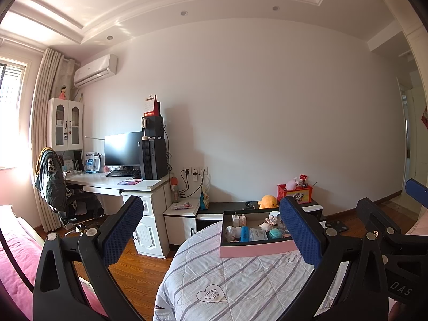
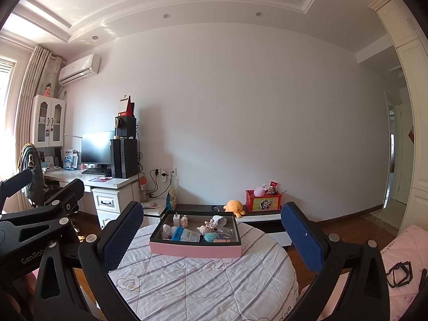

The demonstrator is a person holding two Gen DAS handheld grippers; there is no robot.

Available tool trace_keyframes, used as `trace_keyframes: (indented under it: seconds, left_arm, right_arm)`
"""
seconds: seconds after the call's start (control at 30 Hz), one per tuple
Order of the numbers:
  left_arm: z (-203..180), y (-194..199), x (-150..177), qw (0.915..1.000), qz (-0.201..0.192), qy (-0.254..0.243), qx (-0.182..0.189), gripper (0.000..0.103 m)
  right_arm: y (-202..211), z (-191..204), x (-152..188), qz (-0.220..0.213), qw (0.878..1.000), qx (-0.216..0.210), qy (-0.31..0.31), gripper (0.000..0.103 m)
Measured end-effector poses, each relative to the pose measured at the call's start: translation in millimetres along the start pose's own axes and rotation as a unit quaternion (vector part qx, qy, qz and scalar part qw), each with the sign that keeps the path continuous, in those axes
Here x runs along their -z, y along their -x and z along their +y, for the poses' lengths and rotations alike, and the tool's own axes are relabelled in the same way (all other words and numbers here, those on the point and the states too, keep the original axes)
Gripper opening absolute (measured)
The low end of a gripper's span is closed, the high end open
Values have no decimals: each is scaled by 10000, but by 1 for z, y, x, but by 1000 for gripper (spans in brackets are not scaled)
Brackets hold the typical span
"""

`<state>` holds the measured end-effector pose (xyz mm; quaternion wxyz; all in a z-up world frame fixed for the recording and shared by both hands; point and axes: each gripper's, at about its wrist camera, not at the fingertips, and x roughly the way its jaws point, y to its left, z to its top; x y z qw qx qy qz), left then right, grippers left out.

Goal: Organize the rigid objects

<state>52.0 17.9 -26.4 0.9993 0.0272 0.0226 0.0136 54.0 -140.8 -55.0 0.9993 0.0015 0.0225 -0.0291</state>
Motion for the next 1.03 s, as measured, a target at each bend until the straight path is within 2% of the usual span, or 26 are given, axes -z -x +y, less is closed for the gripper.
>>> trace_keyframes:
  seconds: [1.03]
  left_arm:
    - [1, -1, 2, 10000, 27, 29, 36, 103]
  right_arm:
    - [0, -1, 1, 17, 10000, -26, -18, 103]
